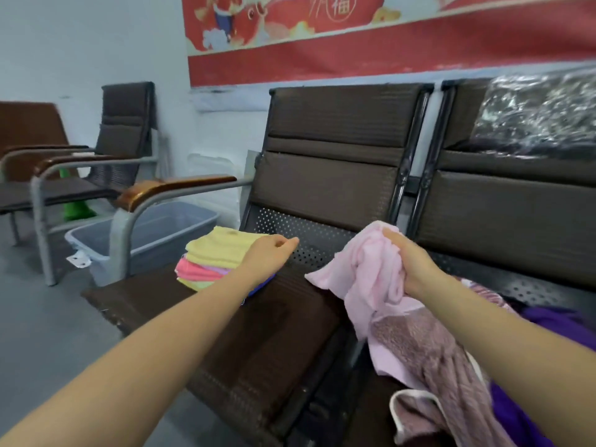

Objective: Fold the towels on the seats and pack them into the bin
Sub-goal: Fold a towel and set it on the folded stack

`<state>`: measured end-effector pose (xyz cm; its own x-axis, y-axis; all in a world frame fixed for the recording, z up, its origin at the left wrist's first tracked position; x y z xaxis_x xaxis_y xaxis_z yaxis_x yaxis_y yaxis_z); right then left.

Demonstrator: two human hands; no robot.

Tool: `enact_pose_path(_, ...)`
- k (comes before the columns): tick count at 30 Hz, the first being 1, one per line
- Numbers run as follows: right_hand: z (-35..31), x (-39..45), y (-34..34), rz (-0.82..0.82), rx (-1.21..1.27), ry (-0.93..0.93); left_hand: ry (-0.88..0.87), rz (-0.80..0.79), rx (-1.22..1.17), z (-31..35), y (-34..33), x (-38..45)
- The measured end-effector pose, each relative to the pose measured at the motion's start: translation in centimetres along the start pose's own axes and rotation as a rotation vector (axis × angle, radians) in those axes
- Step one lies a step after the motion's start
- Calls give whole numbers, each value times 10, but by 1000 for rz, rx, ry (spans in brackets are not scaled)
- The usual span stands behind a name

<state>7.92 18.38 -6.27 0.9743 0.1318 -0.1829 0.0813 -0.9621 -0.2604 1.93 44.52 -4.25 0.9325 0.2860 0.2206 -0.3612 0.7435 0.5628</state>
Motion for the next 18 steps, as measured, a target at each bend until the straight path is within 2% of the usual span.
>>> enact_pose_path(5,-96,-84,44,-26,-220,214,116,-104,-427,97,-55,-58)
enact_pose_path(10,-144,-171,128,1,-184,352,143,-309,-597,180,-132,-131)
enact_pose_path(12,-141,-194,161,-34,-33,396,163,-368,-622,197,-159,-152)
enact_pose_path(13,-131,-206,188,3,-14,402,172,-408,-612,206,-178,-165)
enact_pose_path(16,-73,-224,259,190,-197,300,208,-482,-550,206,-218,-190)
enact_pose_path(18,-26,-233,291,173,-430,144,229,-533,-481,195,-243,-201)
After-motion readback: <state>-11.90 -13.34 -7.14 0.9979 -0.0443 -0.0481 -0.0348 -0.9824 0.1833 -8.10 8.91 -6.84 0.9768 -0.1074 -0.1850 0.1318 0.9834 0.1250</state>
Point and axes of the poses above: each hand's wrist, its own x-axis towards the middle knuckle, its own y-axis out of the back of the hand, z = x × y, the point moved 8 cm from there along x, towards the middle knuckle, and after that the axes turned 4 degrees about -x, right-handed, at the moved point
